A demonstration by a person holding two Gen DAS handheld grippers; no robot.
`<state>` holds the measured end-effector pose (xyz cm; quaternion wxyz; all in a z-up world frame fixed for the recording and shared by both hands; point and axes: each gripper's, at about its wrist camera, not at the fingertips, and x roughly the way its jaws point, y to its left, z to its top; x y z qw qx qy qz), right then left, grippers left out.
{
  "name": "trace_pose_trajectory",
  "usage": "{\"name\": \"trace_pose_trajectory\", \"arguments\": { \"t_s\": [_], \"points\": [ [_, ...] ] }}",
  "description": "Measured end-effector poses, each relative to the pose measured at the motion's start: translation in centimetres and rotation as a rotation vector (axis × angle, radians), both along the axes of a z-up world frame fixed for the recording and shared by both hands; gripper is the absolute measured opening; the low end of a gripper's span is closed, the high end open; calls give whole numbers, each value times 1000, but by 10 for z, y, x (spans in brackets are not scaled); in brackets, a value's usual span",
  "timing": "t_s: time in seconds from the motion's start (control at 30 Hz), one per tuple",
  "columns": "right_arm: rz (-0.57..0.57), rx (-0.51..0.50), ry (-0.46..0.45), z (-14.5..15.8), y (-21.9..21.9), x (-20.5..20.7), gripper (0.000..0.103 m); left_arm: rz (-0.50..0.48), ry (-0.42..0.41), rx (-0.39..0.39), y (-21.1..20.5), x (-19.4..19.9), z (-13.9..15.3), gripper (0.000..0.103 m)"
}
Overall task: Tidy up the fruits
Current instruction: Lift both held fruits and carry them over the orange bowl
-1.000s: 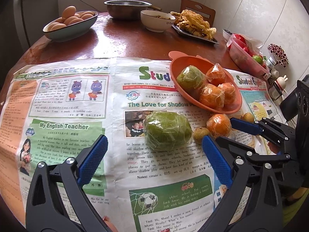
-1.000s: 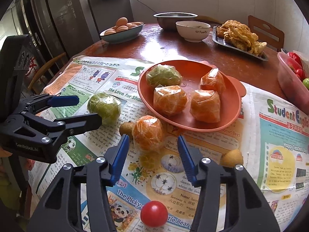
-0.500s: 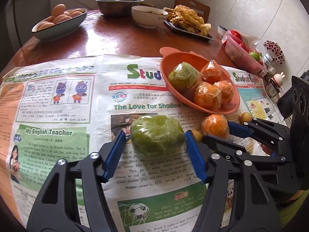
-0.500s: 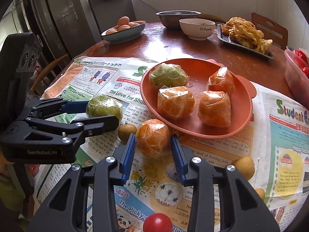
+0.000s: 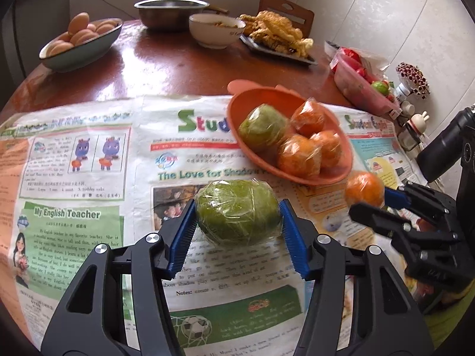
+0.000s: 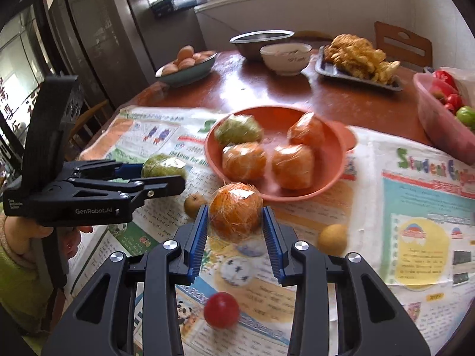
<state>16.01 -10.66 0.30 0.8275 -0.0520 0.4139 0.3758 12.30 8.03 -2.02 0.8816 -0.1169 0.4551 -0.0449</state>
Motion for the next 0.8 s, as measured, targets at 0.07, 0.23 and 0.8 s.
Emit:
{"name": "trace_pose_trajectory", "arguments": {
  "t_s": [0.07,0.23,0.8],
  "points": [
    [-16,8,-12,5,-7,3,35,-4,-17,2,-2,1,8,48],
    [-57,28,-38,17,-22,17,35,-20,-46,-7,-8,8,25,48],
    [-95,38,-74,27,-39,50,35,-78,-48,5,-36,63,33,48]
  ]
}}
